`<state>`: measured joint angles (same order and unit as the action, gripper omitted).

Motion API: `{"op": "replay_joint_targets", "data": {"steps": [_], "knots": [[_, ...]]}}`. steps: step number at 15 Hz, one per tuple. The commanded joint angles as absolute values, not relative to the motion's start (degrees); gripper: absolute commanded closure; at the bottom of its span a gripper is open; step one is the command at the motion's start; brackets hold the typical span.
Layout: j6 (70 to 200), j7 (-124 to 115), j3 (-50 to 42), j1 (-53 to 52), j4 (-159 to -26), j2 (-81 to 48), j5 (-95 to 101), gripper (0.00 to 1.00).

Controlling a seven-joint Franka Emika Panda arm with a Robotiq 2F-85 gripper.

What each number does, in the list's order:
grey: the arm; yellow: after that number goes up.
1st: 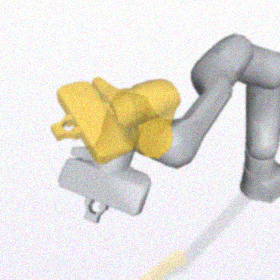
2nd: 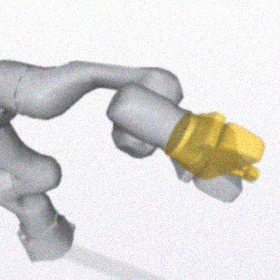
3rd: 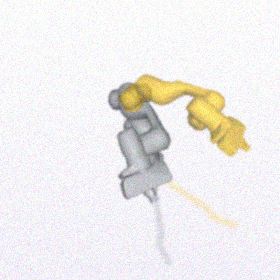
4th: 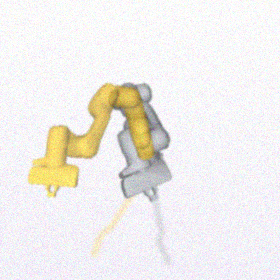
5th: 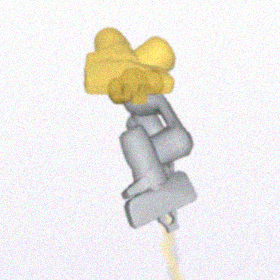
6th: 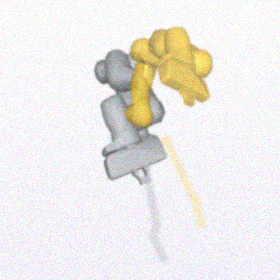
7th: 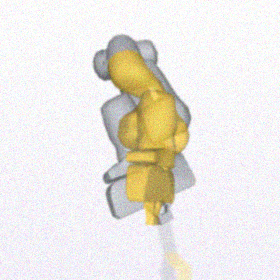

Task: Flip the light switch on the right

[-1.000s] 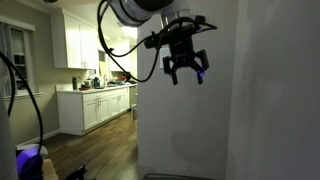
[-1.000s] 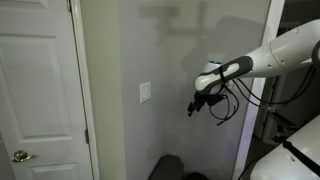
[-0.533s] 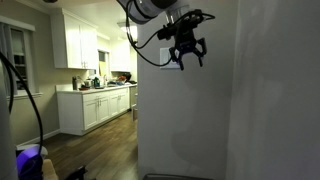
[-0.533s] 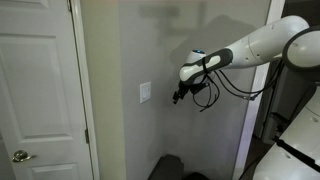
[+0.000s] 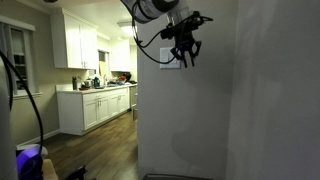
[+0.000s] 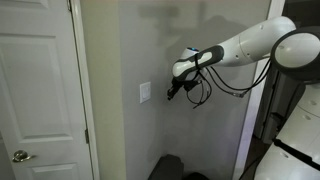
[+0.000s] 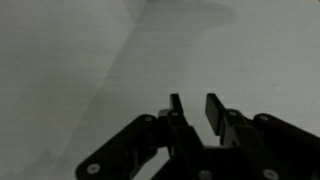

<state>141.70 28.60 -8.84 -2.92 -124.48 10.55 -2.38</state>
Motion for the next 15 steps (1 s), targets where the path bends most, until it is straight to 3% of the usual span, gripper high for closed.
{"op": "replay_joint_targets", "data": {"steps": [1, 15], "knots": [[142.1, 35.7, -7.9, -4.5, -124.0, 11.3, -7.7, 0.98], [146.9, 34.9, -3.2, -6.3, -120.9, 8.9, -8.3, 1.0]]}}
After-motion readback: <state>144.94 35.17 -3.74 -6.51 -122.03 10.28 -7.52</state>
